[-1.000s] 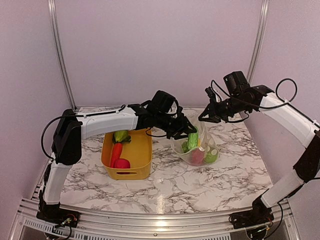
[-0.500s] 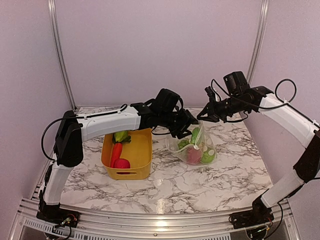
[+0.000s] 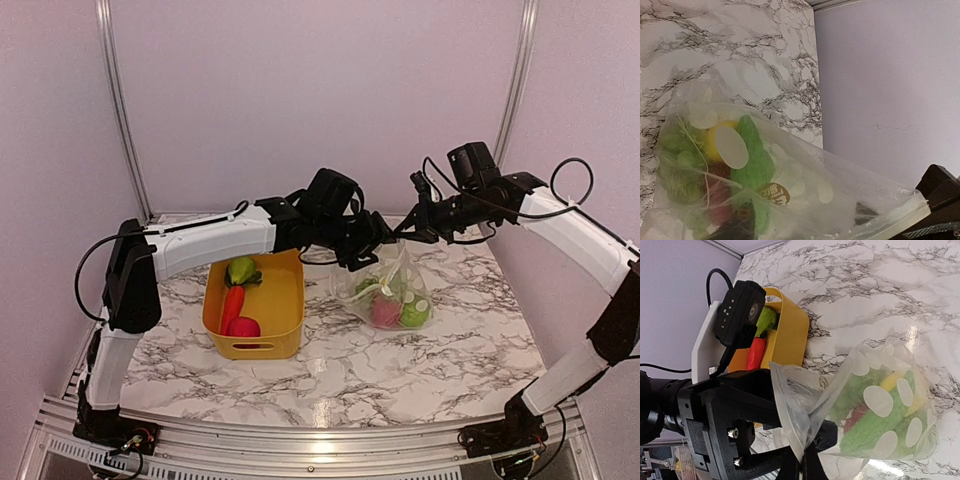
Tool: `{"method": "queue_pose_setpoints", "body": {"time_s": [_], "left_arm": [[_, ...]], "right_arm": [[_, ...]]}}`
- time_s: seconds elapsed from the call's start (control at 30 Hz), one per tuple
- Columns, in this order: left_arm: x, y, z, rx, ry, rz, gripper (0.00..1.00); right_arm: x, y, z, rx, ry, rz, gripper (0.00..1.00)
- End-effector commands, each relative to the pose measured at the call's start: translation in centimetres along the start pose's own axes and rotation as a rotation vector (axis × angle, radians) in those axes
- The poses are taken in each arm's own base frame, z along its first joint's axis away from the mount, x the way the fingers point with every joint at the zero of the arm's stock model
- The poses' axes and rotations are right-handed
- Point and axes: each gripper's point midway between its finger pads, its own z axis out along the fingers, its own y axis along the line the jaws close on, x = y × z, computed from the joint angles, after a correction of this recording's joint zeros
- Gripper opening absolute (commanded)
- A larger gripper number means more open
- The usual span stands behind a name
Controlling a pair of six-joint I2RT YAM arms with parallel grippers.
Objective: Place the food in the zip-top bag and seal the zipper
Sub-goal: Place the fake vegetable in the zipper food storage bag, then pass from the right arm to the left
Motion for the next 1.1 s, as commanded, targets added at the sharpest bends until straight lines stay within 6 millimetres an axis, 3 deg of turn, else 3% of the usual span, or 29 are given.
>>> {"method": "queue_pose_setpoints", "body": {"time_s": [0.0,0.13,0.27,0.37,0.5,0.77,0.93,1.07], "left_arm": [[-1.3,-6.9,-5.9,0.117,-0.078,0.221,0.69],[-1.5,-7.2,-8.8,0.084,-0.120,0.358,0.69],[-3.0,-2.3,-12.0,-0.143,-0.247,0.479,0.66],[-2.3,1.1,-13.0,-0.237,-0.232,0.510,0.63],[-0.5,5.1,-12.4,-0.320,-0.141,0.500,0.60],[0.3,9.7,-10.0,-0.436,-0.067,0.425,0.63],[0.7,11.2,-7.9,-0.442,-0.012,0.384,0.62],[1.1,11.1,-6.6,-0.392,0.029,0.349,0.50]], "right_arm": [[-1.4,1.3,-0.7,-0.023,-0.053,-0.034,0.00],[-1.7,1.5,-0.9,-0.023,-0.061,-0.037,0.00],[-2.1,1.7,-1.2,-0.019,-0.071,-0.045,0.00],[-2.1,1.7,-1.1,-0.020,-0.070,-0.044,0.00],[-1.9,1.5,-0.8,-0.025,-0.065,-0.037,0.00],[-2.0,1.5,-0.6,-0.027,-0.060,-0.039,0.00],[-1.9,1.4,-0.6,-0.018,-0.055,-0.043,0.00],[-2.0,1.2,-0.6,-0.008,-0.059,-0.047,0.00]]}}
